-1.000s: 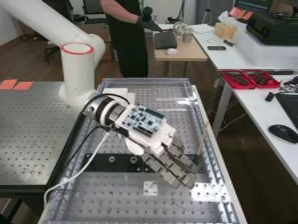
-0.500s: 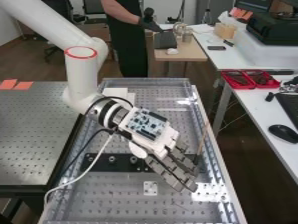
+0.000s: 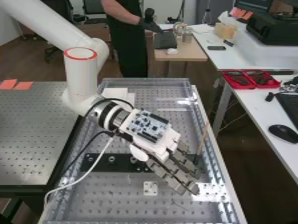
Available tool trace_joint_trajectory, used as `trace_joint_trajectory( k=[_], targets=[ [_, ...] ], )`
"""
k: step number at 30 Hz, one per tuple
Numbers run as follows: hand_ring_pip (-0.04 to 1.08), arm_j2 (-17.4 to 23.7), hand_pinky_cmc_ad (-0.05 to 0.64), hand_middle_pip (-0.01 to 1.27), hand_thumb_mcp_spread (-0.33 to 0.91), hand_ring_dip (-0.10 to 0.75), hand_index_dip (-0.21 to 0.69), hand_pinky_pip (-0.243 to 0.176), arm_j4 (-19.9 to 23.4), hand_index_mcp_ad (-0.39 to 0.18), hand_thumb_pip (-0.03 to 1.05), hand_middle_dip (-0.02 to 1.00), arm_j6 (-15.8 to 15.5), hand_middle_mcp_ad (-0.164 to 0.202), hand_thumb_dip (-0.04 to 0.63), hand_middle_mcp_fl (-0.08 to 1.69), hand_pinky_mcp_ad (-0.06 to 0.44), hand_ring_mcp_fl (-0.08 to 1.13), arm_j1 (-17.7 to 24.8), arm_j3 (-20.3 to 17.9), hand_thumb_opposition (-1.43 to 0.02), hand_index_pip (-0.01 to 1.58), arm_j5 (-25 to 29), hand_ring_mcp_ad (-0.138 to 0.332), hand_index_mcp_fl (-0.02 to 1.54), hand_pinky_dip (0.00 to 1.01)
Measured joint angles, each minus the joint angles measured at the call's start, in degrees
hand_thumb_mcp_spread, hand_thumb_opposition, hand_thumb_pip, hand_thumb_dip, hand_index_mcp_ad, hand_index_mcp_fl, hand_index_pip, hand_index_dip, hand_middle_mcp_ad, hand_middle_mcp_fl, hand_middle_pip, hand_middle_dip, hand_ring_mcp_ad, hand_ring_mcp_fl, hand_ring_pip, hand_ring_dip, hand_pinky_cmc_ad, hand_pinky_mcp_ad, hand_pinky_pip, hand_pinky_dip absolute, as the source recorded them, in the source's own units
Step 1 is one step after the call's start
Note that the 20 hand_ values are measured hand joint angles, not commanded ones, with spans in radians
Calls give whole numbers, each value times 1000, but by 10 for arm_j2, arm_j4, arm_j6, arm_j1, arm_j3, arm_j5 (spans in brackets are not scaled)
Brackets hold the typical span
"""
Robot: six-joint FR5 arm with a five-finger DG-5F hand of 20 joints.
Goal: Grab the drill bit and place it in the clear container
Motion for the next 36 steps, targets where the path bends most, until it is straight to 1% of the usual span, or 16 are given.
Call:
trace_joint_trajectory(
  k=[3, 9, 12, 14, 16, 18, 23, 25, 27, 29, 36],
  targets=[
    [98, -2, 286, 124, 543, 37, 365, -86, -6, -7, 492, 255, -1, 68, 257, 398, 155, 106, -2, 4, -831, 1304, -6, 204, 387, 129],
    [94, -3, 291, 120, 543, 37, 358, -86, -16, -12, 492, 253, 0, 65, 257, 396, 155, 108, -3, 8, -831, 1185, -24, 206, 405, 129],
    [94, -1, 291, 124, 539, 37, 328, -86, -17, -24, 546, 253, -2, 65, 267, 400, 154, 110, -4, 7, -831, 1121, -28, 199, 442, 129],
    [94, 0, 291, 124, 539, 37, 332, -86, -17, -24, 548, 253, -3, 65, 269, 398, 154, 110, -4, 6, -831, 1077, -29, 199, 436, 129],
    [94, 1, 290, 120, 536, 37, 314, -86, -17, -24, 548, 255, -4, 65, 269, 396, 154, 110, -5, 5, -836, 1052, -32, 199, 440, 129],
    [94, 2, 293, 124, 539, 37, 314, -86, -15, -24, 548, 255, -6, 65, 284, 400, 154, 106, -5, 4, -850, 1051, -32, 199, 456, 129],
    [94, 3, 293, 124, 536, 37, 314, -86, -14, -24, 548, 253, -15, 65, 286, 400, 154, 106, -7, 1, -848, 1021, -36, 197, 492, 129],
    [94, 3, 293, 124, 536, 37, 314, -86, -15, -38, 548, 253, -17, 68, 286, 400, 154, 106, -8, 1, -848, 1021, -38, 197, 492, 129],
    [94, 4, 293, 124, 536, 37, 314, -86, -14, -38, 548, 255, -20, 68, 283, 400, 154, 106, -9, 0, -848, 1025, -41, 197, 490, 129],
    [94, 4, 293, 124, 536, 37, 314, -86, -13, -38, 548, 255, -22, 65, 286, 398, 154, 106, -9, 0, -848, 1025, -41, 197, 525, 129],
    [98, 2, 293, 124, 536, 37, 314, -86, -14, -38, 548, 255, -28, 65, 286, 398, 154, 106, -9, 2, -848, 1023, -46, 197, 531, 131]
  ],
)
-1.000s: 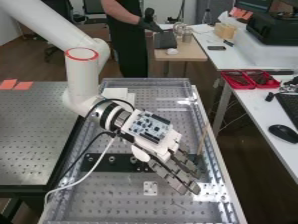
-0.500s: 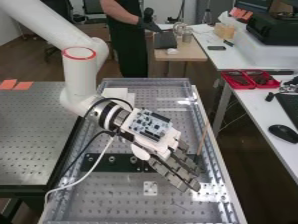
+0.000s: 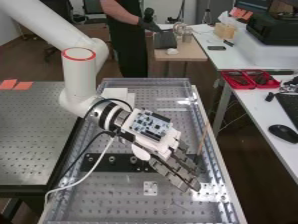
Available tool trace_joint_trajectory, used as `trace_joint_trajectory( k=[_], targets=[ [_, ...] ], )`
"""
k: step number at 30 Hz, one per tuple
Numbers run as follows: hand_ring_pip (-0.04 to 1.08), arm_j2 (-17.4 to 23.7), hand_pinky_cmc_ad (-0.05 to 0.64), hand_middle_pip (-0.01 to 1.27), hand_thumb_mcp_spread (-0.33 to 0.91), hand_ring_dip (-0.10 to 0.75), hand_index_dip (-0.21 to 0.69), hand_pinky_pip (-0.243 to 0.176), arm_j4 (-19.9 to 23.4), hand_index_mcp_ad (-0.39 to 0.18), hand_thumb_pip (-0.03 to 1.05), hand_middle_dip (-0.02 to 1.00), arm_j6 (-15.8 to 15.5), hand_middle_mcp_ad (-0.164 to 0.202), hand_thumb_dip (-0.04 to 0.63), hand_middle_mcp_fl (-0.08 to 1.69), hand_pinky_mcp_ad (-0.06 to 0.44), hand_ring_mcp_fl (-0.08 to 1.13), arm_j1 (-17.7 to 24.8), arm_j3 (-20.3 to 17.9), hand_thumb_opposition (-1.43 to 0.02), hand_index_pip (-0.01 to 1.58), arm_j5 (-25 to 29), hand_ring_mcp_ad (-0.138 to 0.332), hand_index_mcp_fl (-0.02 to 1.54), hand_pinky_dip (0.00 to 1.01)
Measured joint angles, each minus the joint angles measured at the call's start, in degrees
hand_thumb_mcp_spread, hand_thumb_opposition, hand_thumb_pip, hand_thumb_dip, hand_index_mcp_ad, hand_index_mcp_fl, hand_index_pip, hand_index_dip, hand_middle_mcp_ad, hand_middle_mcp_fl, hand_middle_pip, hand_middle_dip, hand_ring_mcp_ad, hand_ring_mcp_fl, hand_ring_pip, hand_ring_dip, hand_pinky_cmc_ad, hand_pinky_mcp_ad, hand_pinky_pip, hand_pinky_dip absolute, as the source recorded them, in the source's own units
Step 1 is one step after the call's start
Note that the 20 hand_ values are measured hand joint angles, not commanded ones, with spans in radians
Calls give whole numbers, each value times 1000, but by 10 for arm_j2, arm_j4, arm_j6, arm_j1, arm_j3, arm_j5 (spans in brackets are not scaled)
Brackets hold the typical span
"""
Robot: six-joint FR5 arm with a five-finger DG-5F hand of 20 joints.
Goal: Grab the drill bit and place it in the clear container
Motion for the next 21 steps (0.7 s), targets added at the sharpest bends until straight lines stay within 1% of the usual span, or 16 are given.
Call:
trace_joint_trajectory(
  k=[4, 6, 10, 14, 17, 18, 20, 21],
  targets=[
    [94, -1, 293, 120, 539, 37, 314, -86, -2, -56, 548, 255, -1, 65, 286, 398, 154, 106, -1, 2, -867, 1025, 0, 197, 553, 131],
    [98, -2, 293, 124, 539, 37, 314, -86, -2, -63, 548, 255, -2, 66, 286, 400, 154, 106, -1, 2, -864, 1052, 0, 197, 590, 131],
    [98, -2, 293, 124, 565, 37, 298, -86, -1, -86, 543, 255, -3, 68, 283, 400, 154, 106, -1, 4, -913, 1119, -1, 197, 609, 131],
    [94, -2, 302, 120, 607, 37, 304, -86, 0, -87, 536, 255, -5, 65, 286, 400, 154, 110, -1, 6, -953, 1150, 0, 197, 623, 131],
    [98, -3, 307, 124, 632, 37, 304, -86, 5, -91, 534, 258, -5, 63, 283, 400, 154, 110, -1, 6, -955, 1157, 2, 199, 658, 138],
    [98, -3, 304, 124, 630, 37, 300, -86, 7, -101, 534, 260, -3, 66, 286, 394, 154, 115, -1, 6, -960, 1157, 2, 197, 668, 138],
    [98, -3, 307, 126, 632, 37, 302, -82, 7, -103, 534, 262, 0, 63, 286, 407, 154, 113, -1, 7, -956, 1152, 1, 197, 682, 138],
    [98, -4, 307, 126, 637, 37, 302, -82, 6, -105, 534, 262, 2, 63, 286, 417, 154, 131, -1, 8, -956, 1152, 2, 197, 682, 138]
  ],
)
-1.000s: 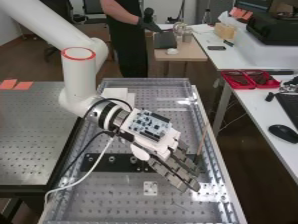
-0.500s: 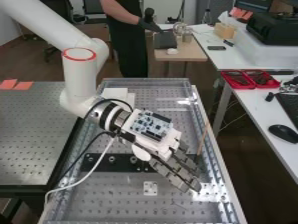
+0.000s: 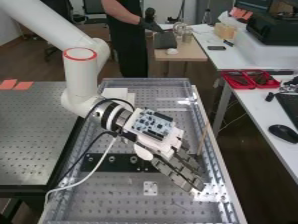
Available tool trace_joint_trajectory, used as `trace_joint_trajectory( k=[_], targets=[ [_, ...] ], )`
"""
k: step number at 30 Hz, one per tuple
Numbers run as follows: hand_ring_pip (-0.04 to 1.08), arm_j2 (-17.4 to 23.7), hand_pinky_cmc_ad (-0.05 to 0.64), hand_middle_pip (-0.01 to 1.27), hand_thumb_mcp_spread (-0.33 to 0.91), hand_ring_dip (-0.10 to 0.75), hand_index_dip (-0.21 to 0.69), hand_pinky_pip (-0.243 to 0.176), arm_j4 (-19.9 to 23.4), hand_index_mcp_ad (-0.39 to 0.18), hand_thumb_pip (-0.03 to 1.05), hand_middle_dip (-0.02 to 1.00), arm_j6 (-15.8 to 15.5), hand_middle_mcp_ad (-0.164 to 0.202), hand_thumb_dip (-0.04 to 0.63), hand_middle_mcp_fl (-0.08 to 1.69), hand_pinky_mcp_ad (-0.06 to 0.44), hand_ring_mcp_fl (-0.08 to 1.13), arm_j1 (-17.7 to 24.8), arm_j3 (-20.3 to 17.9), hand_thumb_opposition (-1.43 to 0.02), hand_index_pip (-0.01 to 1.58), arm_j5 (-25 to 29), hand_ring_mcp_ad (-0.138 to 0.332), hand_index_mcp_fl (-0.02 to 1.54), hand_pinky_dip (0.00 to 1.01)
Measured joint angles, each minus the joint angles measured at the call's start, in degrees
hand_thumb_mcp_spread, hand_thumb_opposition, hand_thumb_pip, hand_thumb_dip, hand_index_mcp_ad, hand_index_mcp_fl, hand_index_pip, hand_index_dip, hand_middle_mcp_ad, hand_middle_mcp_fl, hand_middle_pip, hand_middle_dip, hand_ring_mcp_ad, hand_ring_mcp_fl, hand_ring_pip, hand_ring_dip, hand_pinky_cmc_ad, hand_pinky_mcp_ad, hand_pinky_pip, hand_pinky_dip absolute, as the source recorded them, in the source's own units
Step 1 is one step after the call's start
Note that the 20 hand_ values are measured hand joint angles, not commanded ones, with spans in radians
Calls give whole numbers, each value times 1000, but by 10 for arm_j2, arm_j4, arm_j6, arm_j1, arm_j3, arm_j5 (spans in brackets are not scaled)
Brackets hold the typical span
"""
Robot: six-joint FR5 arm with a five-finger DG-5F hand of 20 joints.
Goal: Grab the drill bit and place it in the clear container
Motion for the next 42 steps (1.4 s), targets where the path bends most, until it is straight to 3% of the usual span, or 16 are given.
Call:
trace_joint_trajectory(
  k=[11, 15, 18, 22, 31, 42],
  targets=[
    [96, -7, 302, 126, 646, 37, 304, -82, -18, -119, 517, 269, 10, 65, 291, 433, 154, 140, -1, 13, -969, 1119, 2, 197, 717, 133],
    [101, -8, 314, 126, 625, 42, 328, -82, -29, -119, 504, 269, 11, 65, 286, 429, 154, 145, -1, 16, -960, 1028, -3, 197, 709, 133],
    [101, -8, 314, 126, 595, 42, 319, -82, -31, -119, 522, 269, 12, 63, 284, 421, 154, 145, -1, 17, -929, 962, -3, 201, 585, 133],
    [101, -8, 312, 126, 545, 42, 318, -86, -32, -105, 562, 269, 13, 66, 284, 412, 154, 129, -1, 17, -887, 927, -2, 199, 553, 133],
    [101, -6, 309, 117, 529, 42, 307, -82, -30, -101, 562, 269, 9, 66, 284, 398, 157, 112, -3, 14, -885, 932, -4, 201, 522, 133],
    [101, -5, 312, 117, 531, 42, 297, -86, -24, -98, 562, 269, 12, 63, 284, 398, 154, 112, -4, 13, -873, 965, -5, 197, 606, 133]
  ],
)
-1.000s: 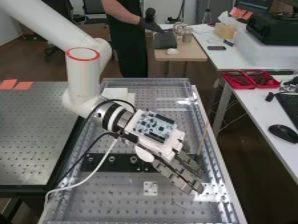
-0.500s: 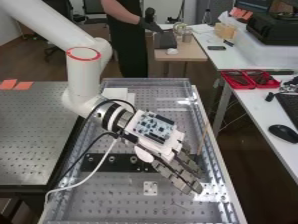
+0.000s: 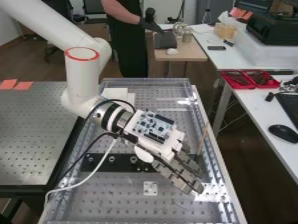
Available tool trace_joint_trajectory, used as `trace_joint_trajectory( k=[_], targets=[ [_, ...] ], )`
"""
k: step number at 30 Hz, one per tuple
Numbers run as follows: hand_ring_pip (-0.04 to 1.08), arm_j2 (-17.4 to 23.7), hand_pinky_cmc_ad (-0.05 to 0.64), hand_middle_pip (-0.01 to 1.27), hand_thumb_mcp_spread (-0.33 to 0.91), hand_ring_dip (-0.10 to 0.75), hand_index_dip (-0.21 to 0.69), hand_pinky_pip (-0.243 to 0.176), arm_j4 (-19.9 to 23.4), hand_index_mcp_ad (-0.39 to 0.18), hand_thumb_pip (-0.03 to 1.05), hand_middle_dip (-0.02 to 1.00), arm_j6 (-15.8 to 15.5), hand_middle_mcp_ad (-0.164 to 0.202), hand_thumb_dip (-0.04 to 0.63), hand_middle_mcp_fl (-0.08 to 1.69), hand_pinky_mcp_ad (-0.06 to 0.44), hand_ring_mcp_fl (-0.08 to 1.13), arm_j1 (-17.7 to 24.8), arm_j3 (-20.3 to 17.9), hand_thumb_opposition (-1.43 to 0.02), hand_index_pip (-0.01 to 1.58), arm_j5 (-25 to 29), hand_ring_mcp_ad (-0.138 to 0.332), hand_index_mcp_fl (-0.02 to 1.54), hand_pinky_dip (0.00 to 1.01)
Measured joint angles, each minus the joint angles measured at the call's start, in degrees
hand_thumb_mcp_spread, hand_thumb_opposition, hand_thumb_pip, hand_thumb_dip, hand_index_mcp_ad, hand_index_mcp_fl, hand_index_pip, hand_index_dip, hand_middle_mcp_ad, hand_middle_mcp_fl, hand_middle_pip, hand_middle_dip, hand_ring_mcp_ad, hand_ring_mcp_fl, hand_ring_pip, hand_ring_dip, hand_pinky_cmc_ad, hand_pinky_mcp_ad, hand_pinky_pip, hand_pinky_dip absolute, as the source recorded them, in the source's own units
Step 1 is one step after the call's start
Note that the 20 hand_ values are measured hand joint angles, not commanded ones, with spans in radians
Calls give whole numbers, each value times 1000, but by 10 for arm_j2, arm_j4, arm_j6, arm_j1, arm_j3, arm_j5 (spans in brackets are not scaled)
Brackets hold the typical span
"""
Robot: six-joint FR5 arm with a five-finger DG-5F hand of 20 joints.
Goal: Grab the drill bit and place it in the clear container
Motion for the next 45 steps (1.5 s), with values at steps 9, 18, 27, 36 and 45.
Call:
trace_joint_trajectory(
  k=[9, 18, 27, 36, 45],
  targets=[
    [101, -2, 312, 120, 588, 42, 286, -82, 6, -98, 518, 269, -6, 63, 286, 393, 154, 126, 0, 1, -969, 1100, 0, 197, 745, 133],
    [94, 0, 321, 120, 609, 45, 283, -82, 33, -98, 494, 269, -3, 63, 283, 471, 154, 176, 1, -8, -974, 1000, 5, 194, 848, 133],
    [91, 12, 333, 120, 654, 51, 283, -77, 7, -94, 431, 269, -4, 66, 284, 510, 157, 192, -1, 5, -972, 906, 2, 194, 934, 136],
    [89, 63, 332, 120, 654, 51, 283, -77, -43, -98, 415, 269, -41, 63, 284, 510, 154, 192, 3, 22, -1005, 759, -18, 197, 1044, 136],
    [91, 144, 332, 120, 656, 51, 363, -80, -64, -87, 415, 269, -62, 66, 281, 508, 154, 199, 31, 1, -1037, 620, -57, 195, 1126, 136]
  ],
)
